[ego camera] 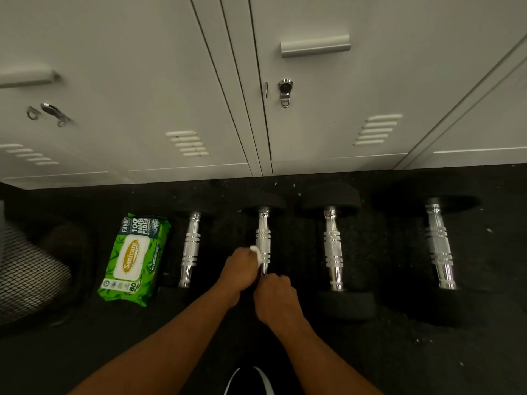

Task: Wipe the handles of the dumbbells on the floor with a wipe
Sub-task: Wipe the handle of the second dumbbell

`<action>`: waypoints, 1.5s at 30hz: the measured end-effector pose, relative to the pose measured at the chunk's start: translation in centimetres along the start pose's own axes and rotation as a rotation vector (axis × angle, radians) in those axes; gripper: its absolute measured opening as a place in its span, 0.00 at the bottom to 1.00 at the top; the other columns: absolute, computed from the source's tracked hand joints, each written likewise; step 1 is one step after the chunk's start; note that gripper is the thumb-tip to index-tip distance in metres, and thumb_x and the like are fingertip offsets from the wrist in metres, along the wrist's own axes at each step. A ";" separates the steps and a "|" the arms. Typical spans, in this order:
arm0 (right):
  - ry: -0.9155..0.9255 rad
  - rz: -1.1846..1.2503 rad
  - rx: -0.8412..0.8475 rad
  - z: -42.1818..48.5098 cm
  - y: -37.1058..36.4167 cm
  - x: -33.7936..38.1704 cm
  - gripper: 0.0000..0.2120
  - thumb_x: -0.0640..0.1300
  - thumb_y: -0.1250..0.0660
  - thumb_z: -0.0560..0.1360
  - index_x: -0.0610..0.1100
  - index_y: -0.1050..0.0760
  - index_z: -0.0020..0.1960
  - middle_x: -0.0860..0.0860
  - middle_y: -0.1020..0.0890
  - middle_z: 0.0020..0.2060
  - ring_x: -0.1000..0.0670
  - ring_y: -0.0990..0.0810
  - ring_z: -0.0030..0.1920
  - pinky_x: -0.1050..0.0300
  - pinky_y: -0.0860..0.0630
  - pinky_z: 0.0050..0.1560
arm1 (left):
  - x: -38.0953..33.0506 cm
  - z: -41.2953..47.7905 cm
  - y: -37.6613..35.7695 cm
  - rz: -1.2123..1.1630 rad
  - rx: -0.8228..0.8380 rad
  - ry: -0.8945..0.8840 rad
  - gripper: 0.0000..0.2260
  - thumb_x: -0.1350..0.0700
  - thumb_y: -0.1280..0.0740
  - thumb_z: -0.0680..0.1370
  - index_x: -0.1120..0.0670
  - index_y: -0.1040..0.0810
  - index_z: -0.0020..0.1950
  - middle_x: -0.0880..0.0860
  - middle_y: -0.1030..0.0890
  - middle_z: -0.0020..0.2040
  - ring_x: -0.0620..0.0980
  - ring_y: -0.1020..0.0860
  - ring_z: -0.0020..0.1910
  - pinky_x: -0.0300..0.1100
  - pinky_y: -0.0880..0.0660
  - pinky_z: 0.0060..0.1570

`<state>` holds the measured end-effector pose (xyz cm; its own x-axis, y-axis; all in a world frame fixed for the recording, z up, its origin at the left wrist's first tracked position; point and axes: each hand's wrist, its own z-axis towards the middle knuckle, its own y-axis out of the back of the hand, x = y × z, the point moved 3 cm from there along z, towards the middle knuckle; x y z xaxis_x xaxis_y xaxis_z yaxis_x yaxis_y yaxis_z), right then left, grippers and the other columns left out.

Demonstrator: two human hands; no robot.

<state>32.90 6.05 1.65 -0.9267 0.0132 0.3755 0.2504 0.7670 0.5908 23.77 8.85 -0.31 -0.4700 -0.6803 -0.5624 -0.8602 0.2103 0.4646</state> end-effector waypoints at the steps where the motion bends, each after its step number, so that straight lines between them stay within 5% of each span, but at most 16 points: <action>1: -0.002 -0.005 0.009 0.1 -0.1 0.0 0.14 0.41 0.41 0.79 0.40 0.30 0.64 0.43 0.26 0.61 0.45 0.27 0.59 0.52 0.25 0.58 | -0.6 0.3 0.0 -0.050 -0.028 0.025 0.17 0.58 0.45 0.80 0.54 0.28 0.32 0.52 0.25 0.32 0.47 0.28 0.33 0.41 0.32 0.34; 11: 0.008 -0.098 0.030 0.1 -0.3 -0.2 0.16 0.42 0.42 0.80 0.38 0.32 0.66 0.40 0.27 0.60 0.45 0.26 0.56 0.54 0.26 0.51 | -4.8 3.6 1.0 -0.217 -0.104 0.007 0.19 0.50 0.46 0.84 0.60 0.21 0.48 0.55 0.18 0.44 0.49 0.21 0.41 0.41 0.28 0.37; 18: 0.026 -0.070 0.010 -0.1 -0.1 0.1 0.15 0.42 0.42 0.80 0.38 0.31 0.65 0.41 0.26 0.60 0.45 0.27 0.58 0.51 0.24 0.56 | -3.2 0.9 0.9 0.138 -0.117 -0.107 0.19 0.52 0.49 0.85 0.56 0.27 0.40 0.53 0.24 0.37 0.45 0.28 0.34 0.41 0.34 0.32; 25: 0.025 -0.032 -0.005 -0.5 0.4 0.3 0.14 0.39 0.43 0.80 0.38 0.30 0.64 0.42 0.27 0.62 0.44 0.29 0.62 0.50 0.25 0.59 | 0.1 -1.8 0.8 0.400 0.065 -0.080 0.17 0.56 0.47 0.84 0.65 0.22 0.56 0.62 0.20 0.55 0.59 0.22 0.54 0.44 0.30 0.48; 33: -0.032 0.040 -0.017 -0.2 0.0 0.1 0.13 0.41 0.41 0.79 0.40 0.28 0.62 0.42 0.26 0.60 0.46 0.25 0.57 0.53 0.24 0.57 | -0.2 -0.7 0.7 0.297 0.004 -0.012 0.16 0.56 0.46 0.82 0.58 0.23 0.42 0.52 0.24 0.36 0.48 0.25 0.36 0.37 0.36 0.30; 38: -0.014 0.002 -0.009 -0.1 0.0 0.2 0.14 0.42 0.41 0.80 0.39 0.30 0.64 0.42 0.25 0.59 0.47 0.24 0.56 0.52 0.23 0.56 | -4.2 2.5 1.2 0.044 -0.157 0.036 0.18 0.51 0.46 0.83 0.60 0.21 0.46 0.54 0.22 0.40 0.49 0.25 0.36 0.41 0.34 0.32; 45: 0.012 -0.076 0.000 -0.3 0.2 0.4 0.15 0.42 0.41 0.80 0.39 0.31 0.65 0.42 0.25 0.59 0.46 0.25 0.57 0.51 0.23 0.56 | -5.0 2.8 1.2 0.136 -0.196 -0.092 0.18 0.54 0.49 0.84 0.56 0.29 0.37 0.52 0.26 0.34 0.47 0.29 0.31 0.39 0.36 0.28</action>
<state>32.68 5.99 2.09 -0.9397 -0.0531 0.3380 0.1790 0.7656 0.6179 24.59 14.48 1.13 -0.6025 -0.5865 -0.5413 -0.7374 0.1495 0.6587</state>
